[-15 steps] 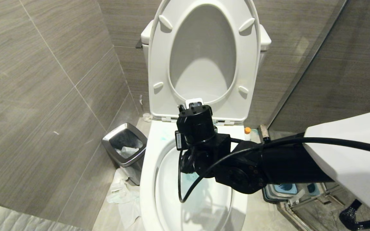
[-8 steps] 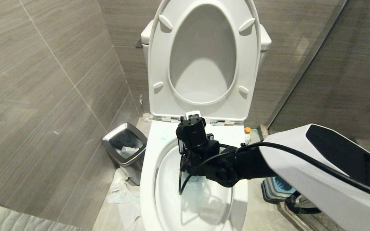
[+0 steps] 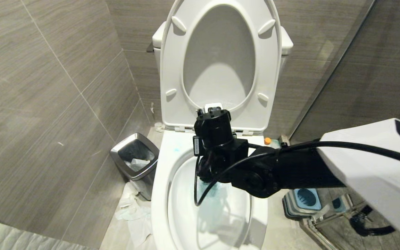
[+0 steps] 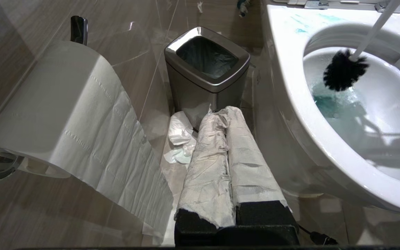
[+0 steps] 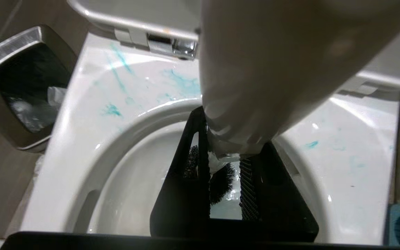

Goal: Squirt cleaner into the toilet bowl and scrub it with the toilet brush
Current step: Scrub the toilet bowl

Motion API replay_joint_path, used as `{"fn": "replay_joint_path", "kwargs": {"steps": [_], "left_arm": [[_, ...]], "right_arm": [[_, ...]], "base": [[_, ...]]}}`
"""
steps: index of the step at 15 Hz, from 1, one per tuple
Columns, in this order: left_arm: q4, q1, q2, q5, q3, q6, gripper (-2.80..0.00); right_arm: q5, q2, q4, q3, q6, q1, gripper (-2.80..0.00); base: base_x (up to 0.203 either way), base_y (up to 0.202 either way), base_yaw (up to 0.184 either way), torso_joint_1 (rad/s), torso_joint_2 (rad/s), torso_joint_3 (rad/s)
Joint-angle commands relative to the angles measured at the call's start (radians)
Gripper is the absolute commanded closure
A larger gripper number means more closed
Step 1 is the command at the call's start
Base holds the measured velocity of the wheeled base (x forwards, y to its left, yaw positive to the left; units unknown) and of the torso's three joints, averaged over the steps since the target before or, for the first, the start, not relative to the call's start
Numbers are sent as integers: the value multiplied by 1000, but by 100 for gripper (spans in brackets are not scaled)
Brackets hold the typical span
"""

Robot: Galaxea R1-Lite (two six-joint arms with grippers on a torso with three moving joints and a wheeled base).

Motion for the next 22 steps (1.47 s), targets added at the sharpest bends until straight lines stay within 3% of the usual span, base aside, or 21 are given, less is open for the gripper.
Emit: {"fn": "replay_joint_path", "kwargs": {"steps": [1,8,11,22], "left_arm": [[0,0,1,0,8,0,0],[0,0,1,0,8,0,0],[0,0,1,0,8,0,0],[0,0,1,0,8,0,0]], "right_arm": [[-2,-71,13,10,1,4,0],[4,140,6,-55,3,-16,0],[2,125,7,-77,4,-19,0],[6,-460,120,200,-11,66,0]], "base": [[0,0,0,0,0,0],[0,0,0,0,0,0],[0,0,0,0,0,0],[0,0,0,0,0,0]]}}
